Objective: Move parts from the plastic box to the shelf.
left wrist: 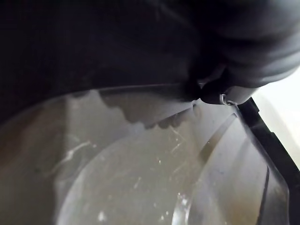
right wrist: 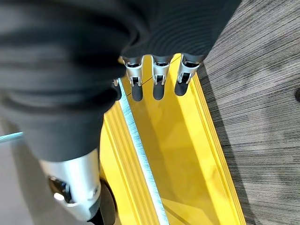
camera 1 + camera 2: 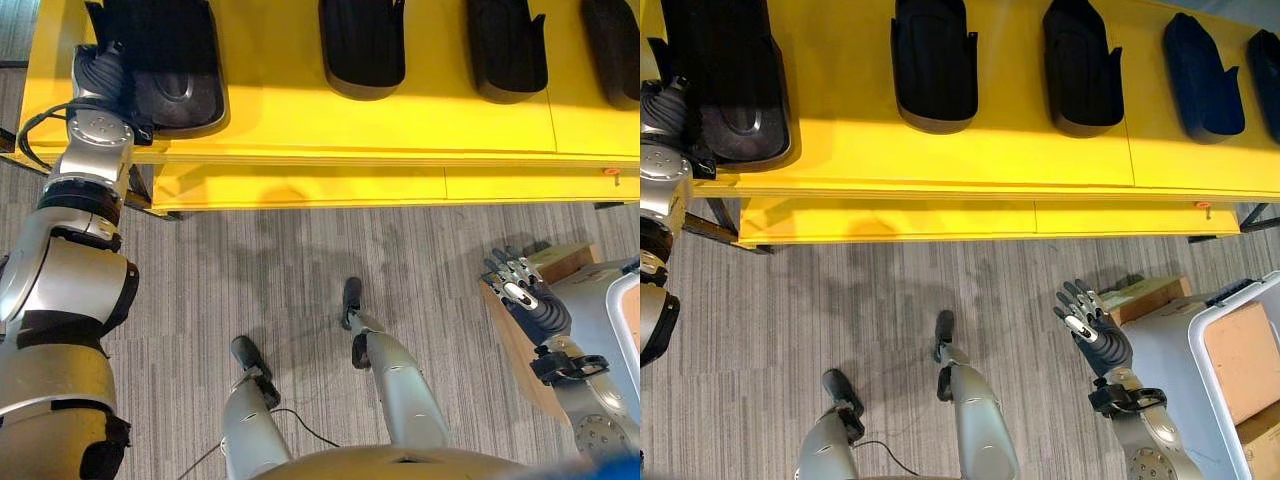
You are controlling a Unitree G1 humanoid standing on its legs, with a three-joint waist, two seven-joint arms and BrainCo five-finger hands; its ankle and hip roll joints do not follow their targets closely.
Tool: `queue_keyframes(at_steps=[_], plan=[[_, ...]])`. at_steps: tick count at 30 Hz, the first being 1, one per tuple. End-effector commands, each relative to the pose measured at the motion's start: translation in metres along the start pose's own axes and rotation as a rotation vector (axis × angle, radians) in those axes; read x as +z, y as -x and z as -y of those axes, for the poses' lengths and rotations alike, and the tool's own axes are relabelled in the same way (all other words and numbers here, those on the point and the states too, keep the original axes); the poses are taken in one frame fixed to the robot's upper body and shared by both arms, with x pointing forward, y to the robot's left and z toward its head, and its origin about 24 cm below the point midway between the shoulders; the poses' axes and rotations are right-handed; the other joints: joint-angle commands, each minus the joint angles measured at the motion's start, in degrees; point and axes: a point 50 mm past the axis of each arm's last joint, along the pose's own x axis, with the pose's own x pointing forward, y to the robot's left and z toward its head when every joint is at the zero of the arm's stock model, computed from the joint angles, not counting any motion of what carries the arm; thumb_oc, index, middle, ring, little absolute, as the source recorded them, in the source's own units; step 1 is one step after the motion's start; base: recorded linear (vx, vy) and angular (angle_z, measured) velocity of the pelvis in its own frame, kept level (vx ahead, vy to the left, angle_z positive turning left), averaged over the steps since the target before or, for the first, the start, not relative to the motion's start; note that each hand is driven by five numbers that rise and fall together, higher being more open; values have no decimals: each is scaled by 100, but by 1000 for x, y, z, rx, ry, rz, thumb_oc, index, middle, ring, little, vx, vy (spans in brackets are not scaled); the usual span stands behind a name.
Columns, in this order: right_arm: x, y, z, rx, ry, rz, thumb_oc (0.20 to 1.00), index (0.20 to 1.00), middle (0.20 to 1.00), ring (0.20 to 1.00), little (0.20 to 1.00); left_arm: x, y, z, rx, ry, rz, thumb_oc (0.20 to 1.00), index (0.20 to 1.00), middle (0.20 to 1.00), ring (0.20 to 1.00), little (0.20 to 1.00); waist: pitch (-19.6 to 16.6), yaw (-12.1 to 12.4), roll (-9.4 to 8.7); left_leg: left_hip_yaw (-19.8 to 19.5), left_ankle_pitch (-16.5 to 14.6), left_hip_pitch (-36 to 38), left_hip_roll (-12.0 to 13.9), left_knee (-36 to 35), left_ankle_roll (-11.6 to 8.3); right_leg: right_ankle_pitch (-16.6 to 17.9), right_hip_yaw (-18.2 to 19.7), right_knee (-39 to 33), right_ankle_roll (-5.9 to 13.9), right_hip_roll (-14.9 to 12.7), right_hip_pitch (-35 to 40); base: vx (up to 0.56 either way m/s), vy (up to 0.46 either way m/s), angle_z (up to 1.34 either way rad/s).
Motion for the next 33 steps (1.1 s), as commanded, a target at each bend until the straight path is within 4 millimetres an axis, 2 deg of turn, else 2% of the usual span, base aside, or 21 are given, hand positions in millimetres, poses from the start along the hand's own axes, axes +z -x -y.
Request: queue_keyframes(at_steps=[1,18,19,20,21,22,30,31,33], plan=[[37,6,5,27,91,90,1000,1000,1000,1000,1000,36,-9,-44,140,149,115,200,200,200,200,200,-171,18,16,-622,492,-226,650,-158,-611,388,141,6,1341,-856,581,0,0,0],[42,8,10,12,115,95,1000,1000,1000,1000,1000,50,-11,-45,158,199,132,200,200,200,200,200,-272,-28,121,-599,494,-460,657,-115,-593,390,252,101,1338,-911,265,10,5,-2],[42,8,10,12,115,95,1000,1000,1000,1000,1000,51,-11,-45,158,199,133,313,313,313,313,313,-274,-27,120,-599,493,-466,658,-113,-593,389,253,104,1338,-911,259,0,0,0],[42,8,11,9,115,96,1000,1000,1000,1000,1000,52,-11,-45,165,226,138,746,746,746,746,746,-284,-24,139,-596,492,-486,657,-104,-594,384,268,119,1338,-924,225,0,0,0],[43,8,11,9,115,96,1000,1000,1000,1000,1000,52,-11,-45,165,226,138,903,903,903,903,903,-287,-24,141,-595,491,-489,658,-103,-594,383,269,121,1338,-924,220,0,0,0],[44,9,12,6,121,96,1000,1000,1000,1000,1000,54,-12,-46,168,243,142,1000,1000,1000,1000,1000,-308,-22,147,-588,486,-506,675,-89,-592,382,275,140,1339,-927,195,0,0,0],[42,10,13,-8,119,92,1000,1000,1000,1000,1000,64,-11,-46,175,389,164,1000,1000,1000,1000,1000,-388,9,213,-608,457,-579,680,-34,-575,358,298,214,1336,-933,102,3,1,-1],[41,10,14,-9,119,88,1000,1000,1000,1000,1000,67,-11,-46,177,474,170,1000,1000,1000,1000,1000,-406,17,224,-612,448,-593,681,-15,-571,352,309,238,1337,-939,72,0,0,0],[40,10,14,-13,119,82,1000,1000,1000,1000,1000,70,-11,-46,173,537,174,1000,1000,1000,1000,1000,-431,25,243,-622,432,-617,687,14,-566,335,308,261,1335,-945,54,0,0,0]])
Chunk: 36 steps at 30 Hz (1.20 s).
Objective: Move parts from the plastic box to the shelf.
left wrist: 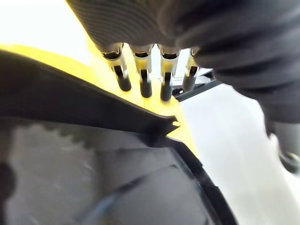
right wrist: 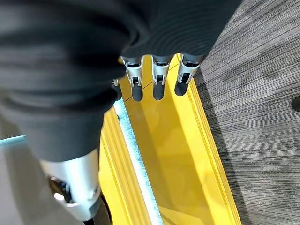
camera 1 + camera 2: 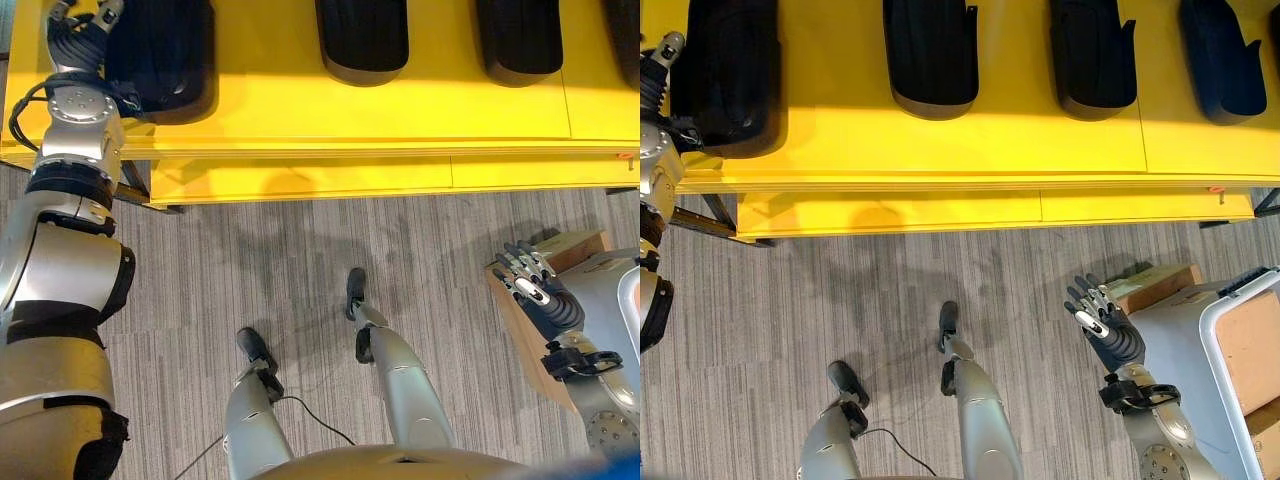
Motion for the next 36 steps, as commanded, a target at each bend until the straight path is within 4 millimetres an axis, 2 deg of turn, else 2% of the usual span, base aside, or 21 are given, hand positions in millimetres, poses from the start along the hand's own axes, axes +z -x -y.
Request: queue_keyframes(at_steps=[1,10,17,21,25,26,28,29,30,31,32,33,34,35,36], plan=[[26,9,8,-2,76,55,1000,1000,1000,1000,1000,49,-7,-17,84,244,151,1000,1000,1000,1000,1000,-339,7,128,-745,487,-289,696,-111,-594,214,169,197,1392,-919,455,0,0,0],[27,10,12,-22,99,49,1000,1000,1000,1000,1000,58,-7,-19,85,363,165,1000,1000,1000,1000,1000,-411,37,185,-748,461,-289,709,-66,-596,192,181,250,1388,-917,447,0,0,0],[31,8,12,-16,121,54,1000,1000,1000,1000,1000,65,-6,-13,32,357,202,1000,1000,1000,1000,1000,-450,72,229,-750,443,-140,711,-49,-605,153,184,264,1375,-897,614,0,0,0],[34,8,13,-6,141,52,1000,1000,1000,1000,1000,75,0,4,-71,226,284,1000,1000,1000,1000,1000,-404,106,224,-760,435,82,683,-64,-603,122,211,276,1350,-904,826,0,0,0],[35,8,13,5,148,56,1000,1000,1000,1000,1000,85,17,27,-216,-31,445,1000,1000,1000,1000,1000,-305,186,201,-746,459,276,662,-74,-594,106,192,278,1324,-936,1040,-6,0,2],[35,8,13,6,148,55,1000,1000,1000,1000,1000,84,18,27,-214,-33,444,1000,1000,1000,1000,1000,-295,183,198,-742,460,298,661,-79,-595,106,193,273,1324,-936,1060,0,0,0],[34,10,12,13,147,58,1000,1000,1000,1000,1000,84,37,39,-312,-203,567,1000,1000,1000,1000,1000,-208,256,168,-749,461,413,637,-94,-592,92,188,263,1312,-956,1181,0,0,0],[34,13,14,5,146,66,1000,1000,1000,1000,1000,78,58,38,-378,-286,663,1000,1000,1000,1000,1000,-102,326,132,-753,438,544,633,-87,-591,64,203,266,1305,-971,1311,0,0,0],[33,15,18,-14,152,70,1000,1000,1000,1000,1000,67,75,33,-429,-454,742,1000,1000,1000,1000,1000,1,427,69,-754,420,668,633,-91,-602,34,195,252,1309,-991,1453,-11,19,-5],[34,15,17,-10,159,66,1000,1000,1000,1000,1000,64,76,30,-423,-454,736,1000,1000,1000,1000,1000,5,397,96,-744,419,699,633,-97,-603,34,201,247,1309,-990,1474,3,33,-6],[29,14,17,-19,145,64,1000,1000,1000,1000,1000,44,88,23,-378,-575,774,1000,1000,1000,1000,1000,77,495,19,-738,390,858,638,-105,-612,4,225,228,1311,-1001,1631,7,23,-7],[30,13,17,-15,151,61,1000,1000,1000,1000,1000,42,89,20,-373,-576,769,1000,1000,1000,1000,1000,83,472,37,-726,388,885,639,-109,-613,4,234,225,1312,-1000,1648,10,30,10],[33,11,16,-8,150,80,1000,1000,1000,1000,1000,35,97,20,-387,-608,783,1000,1000,1000,1000,1000,117,526,1,-727,370,938,638,-113,-614,-2,243,206,1311,-1008,1719,-74,27,15],[38,9,14,1,166,92,1000,1000,1000,1000,1000,17,109,10,-390,-635,762,1000,1000,1000,1000,1000,212,569,-50,-667,479,1035,591,-125,-540,94,229,153,1239,-1058,1820,-75,33,12],[38,7,13,9,167,93,1000,1000,1000,1000,1000,15,117,7,-404,-714,796,1000,1000,1000,1000,1000,240,572,-53,-660,465,1109,579,-136,-540,75,229,138,1238,-1065,1915,-77,32,-11]])
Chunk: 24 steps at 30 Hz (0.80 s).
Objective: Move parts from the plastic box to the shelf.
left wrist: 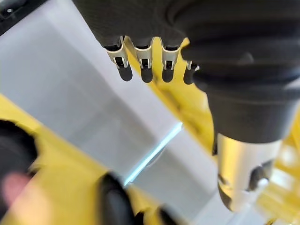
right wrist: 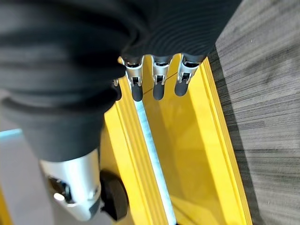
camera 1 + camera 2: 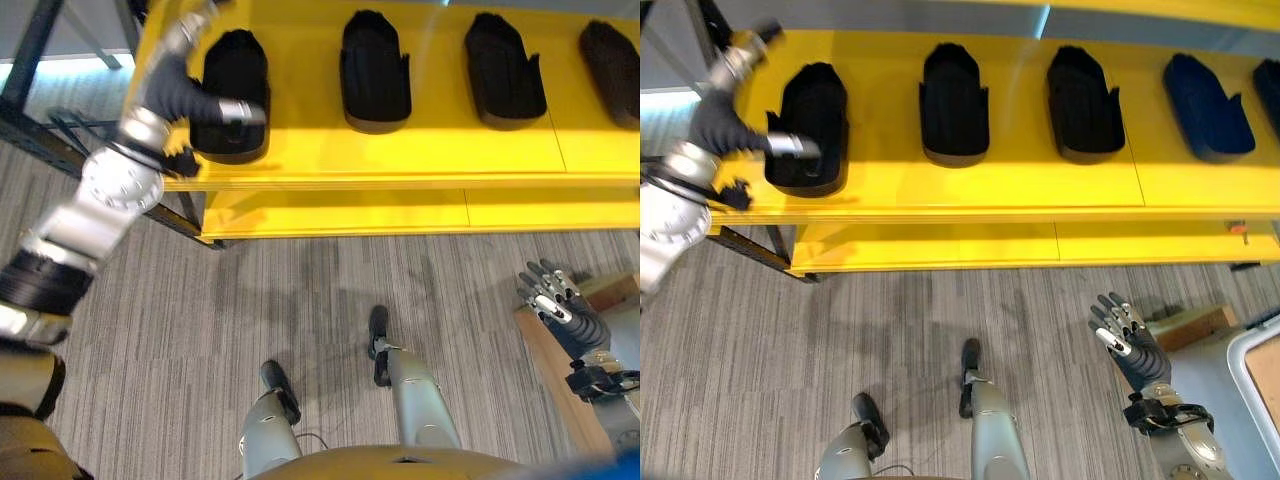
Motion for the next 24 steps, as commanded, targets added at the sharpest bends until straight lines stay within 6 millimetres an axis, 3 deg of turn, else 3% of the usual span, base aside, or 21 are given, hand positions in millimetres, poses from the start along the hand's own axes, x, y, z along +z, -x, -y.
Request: queue_keyframes(at_steps=[1,6,12,24], plan=[[39,-8,-9,73,76,151,1000,1000,1000,1000,1000,9,11,-28,97,-227,83,1000,1000,1000,1000,1000,378,25,-189,-649,624,-22,685,-172,-562,598,161,-472,1090,-870,1075,-6,12,-14],[45,-7,-9,76,101,162,1000,1000,1000,1000,1000,7,47,-12,-52,-309,75,1000,1000,1000,1000,1000,537,125,-254,-658,625,201,680,-182,-561,567,178,-513,1081,-881,1329,-14,3,8],[49,-5,-8,77,114,169,1000,1000,1000,1000,1000,1,81,-12,-142,-358,14,1000,1000,1000,1000,1000,616,217,-293,-684,641,279,655,-222,-524,558,203,-520,1077,-857,1388,-23,-1,0],[52,-2,-6,69,126,178,1000,1000,1000,1000,1000,-3,99,-9,-249,-464,2,1000,1000,1000,1000,1000,668,232,-247,-714,663,117,693,-167,-479,518,182,-352,1072,-874,1195,0,0,0]])
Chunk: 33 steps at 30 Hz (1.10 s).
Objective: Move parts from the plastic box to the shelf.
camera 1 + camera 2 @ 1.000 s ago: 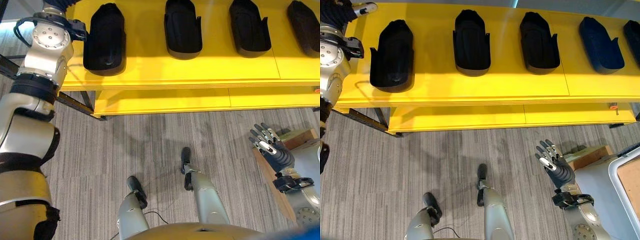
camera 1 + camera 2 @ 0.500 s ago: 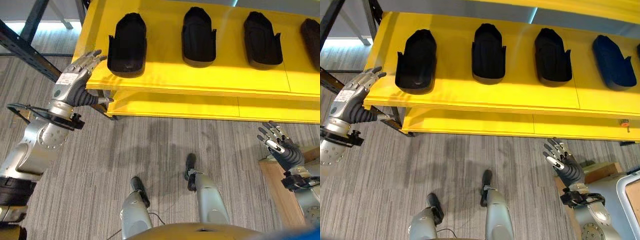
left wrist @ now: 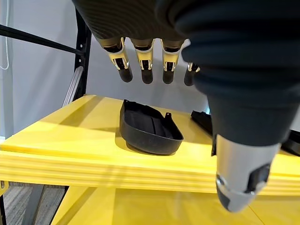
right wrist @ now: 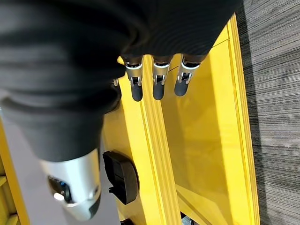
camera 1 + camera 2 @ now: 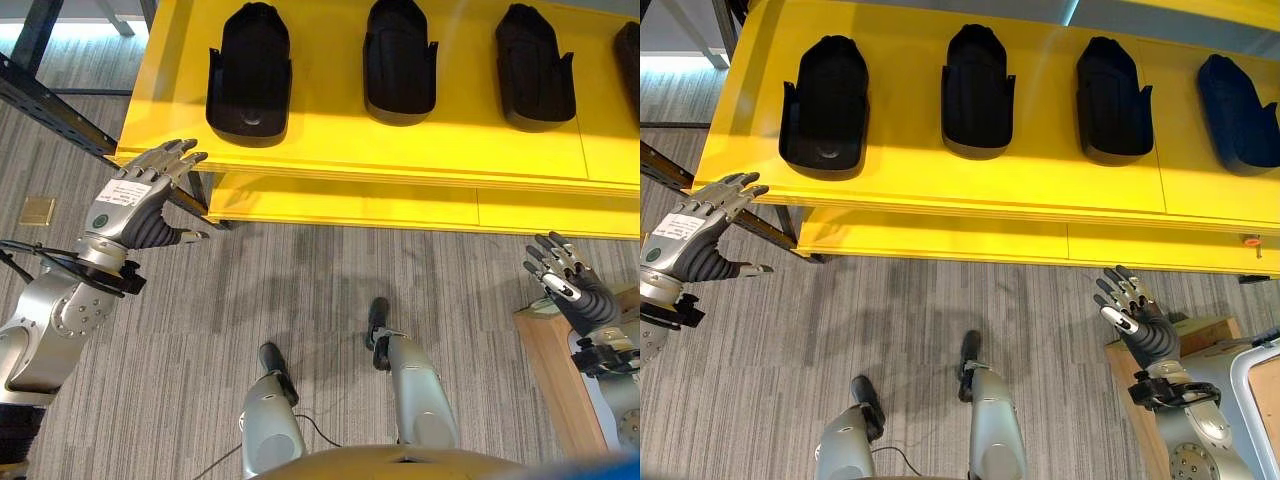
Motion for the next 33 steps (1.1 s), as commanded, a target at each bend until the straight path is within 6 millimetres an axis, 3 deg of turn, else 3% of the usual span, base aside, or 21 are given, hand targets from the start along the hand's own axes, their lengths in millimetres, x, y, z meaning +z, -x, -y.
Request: queue_keyframes(at_steps=[1,8,10,19,20,25,26,27,28,33], plan=[[25,4,-4,44,88,83,1000,1000,1000,1000,1000,7,0,-10,4,-61,66,1000,1000,1000,1000,1000,-180,16,-73,-720,660,-516,693,4,-479,829,268,-676,1038,-790,745,0,0,0],[26,4,-3,27,80,93,1000,1000,1000,1000,1000,2,-3,-2,-39,-69,45,1000,1000,1000,1000,1000,-148,-5,-45,-720,672,-637,730,63,-465,802,295,-553,1013,-788,576,9,2,0],[25,4,-3,26,75,90,1000,1000,1000,1000,1000,0,-4,-1,-36,-65,35,1000,1000,1000,1000,1000,-159,-12,-8,-764,548,-609,760,68,-520,704,335,-498,1073,-755,552,75,8,0],[26,5,-3,19,65,100,1000,1000,1000,1000,1000,1,-11,3,-66,-58,46,1000,1000,1000,1000,1000,-118,-51,-3,-674,667,-750,754,107,-461,807,360,-435,1012,-791,337,-18,1,-1],[26,5,-4,23,63,100,1000,1000,1000,1000,1000,1,-12,4,-70,-57,45,1000,1000,1000,1000,1000,-143,-50,27,-711,537,-701,774,115,-520,696,403,-393,1072,-767,365,78,10,-2],[25,4,-5,29,57,98,1000,1000,1000,1000,1000,1,-16,4,-78,-65,52,1000,1000,1000,1000,1000,-131,-69,60,-699,531,-745,786,146,-523,696,415,-349,1071,-781,285,15,2,-3],[18,2,-5,27,53,65,1000,1000,1000,1000,1000,6,-25,1,-63,-64,81,1000,1000,1000,1000,1000,-125,-95,67,-693,534,-758,779,161,-526,700,418,-329,1066,-782,269,-92,-6,1],[24,1,-7,40,44,100,1000,1000,1000,1000,1000,7,-26,-5,-63,-72,96,1000,1000,1000,1000,1000,-68,-78,63,-651,663,-843,761,170,-459,822,405,-349,1007,-822,185,0,0,0],[23,2,-6,39,41,91,1000,1000,1000,1000,1000,6,-25,-4,-75,-76,90,1000,1000,1000,1000,1000,-100,-69,90,-693,537,-788,771,169,-521,708,445,-311,1073,-798,218,0,0,0],[26,5,-6,43,52,92,1000,1000,1000,1000,1000,2,-25,-6,-65,-76,72,1000,1000,1000,1000,1000,-119,-84,87,-662,537,-795,757,159,-527,706,462,-290,1077,-808,179,21,5,-2]])
